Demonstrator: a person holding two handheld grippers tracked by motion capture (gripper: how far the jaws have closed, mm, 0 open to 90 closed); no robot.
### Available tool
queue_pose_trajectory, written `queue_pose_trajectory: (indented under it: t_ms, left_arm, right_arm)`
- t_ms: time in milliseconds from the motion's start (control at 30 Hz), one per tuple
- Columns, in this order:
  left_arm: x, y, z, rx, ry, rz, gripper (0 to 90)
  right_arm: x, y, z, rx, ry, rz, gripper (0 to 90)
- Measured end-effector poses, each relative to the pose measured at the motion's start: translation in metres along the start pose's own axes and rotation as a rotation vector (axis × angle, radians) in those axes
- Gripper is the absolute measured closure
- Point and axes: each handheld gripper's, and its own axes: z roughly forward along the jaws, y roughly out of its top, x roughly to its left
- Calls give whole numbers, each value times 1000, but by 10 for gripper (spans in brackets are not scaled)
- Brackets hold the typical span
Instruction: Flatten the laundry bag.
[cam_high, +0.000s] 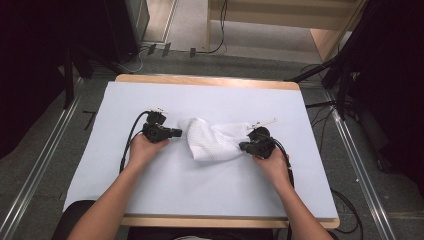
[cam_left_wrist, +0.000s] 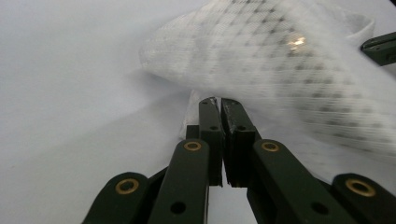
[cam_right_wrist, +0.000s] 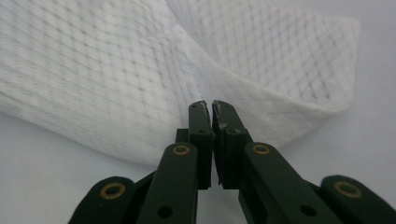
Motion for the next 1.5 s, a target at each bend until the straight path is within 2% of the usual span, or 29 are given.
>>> queue_pose_trajectory:
  t_ms: [200, 300, 367, 433, 467, 600, 733, 900, 967, 1033, 1167, 1233, 1333, 1400, 1500]
  left_arm:
    - [-7, 0, -20, -12, 3, 34, 857]
    - [-6, -2, -28, -26, 1, 21, 846]
    - [-6, -3, -30, -29, 0, 17, 838]
    - [-5, -6, -36, -45, 0, 10, 830]
    - [-4, -6, -39, -48, -3, 10, 824]
    - [-3, -10, -44, -52, -1, 9, 810]
    - [-3, -13, -48, -50, 10, 7, 787]
    - [-5, -17, -53, -32, 38, 17, 649]
    - [-4, -18, -55, -36, 27, 11, 594]
    - [-4, -19, -56, -43, 31, 2, 559]
    - [-1, -23, -59, -42, 38, -4, 519]
    - [0, -25, -61, -43, 41, -14, 514]
    - [3, -28, -64, -50, 45, -24, 514]
    - [4, -29, -65, -50, 47, -29, 513]
    - [6, -31, -67, -52, 55, -39, 511]
  right_arm:
    - [16, 15, -13, -78, 21, -59, 810]
    - [23, 23, -10, -101, 45, -84, 751]
    - [25, 26, -9, -104, 57, -84, 732]
    - [30, 38, -1, -113, 86, -98, 668]
    - [32, 42, 1, -107, 94, -93, 646]
    - [39, 57, 13, -98, 96, -133, 569]
    - [41, 67, 22, -95, 116, -137, 509]
    - [47, 81, 29, -92, 143, -156, 437]
    - [50, 87, 33, -89, 152, -162, 406]
    - [53, 93, 37, -98, 153, -174, 393]
    - [58, 104, 48, -80, 168, -168, 365]
    - [60, 106, 54, -96, 187, -170, 366]
    - [63, 105, 66, -58, 210, -168, 398]
    - [64, 103, 73, -23, 214, -171, 507]
    - [66, 101, 78, 13, 218, -198, 749]
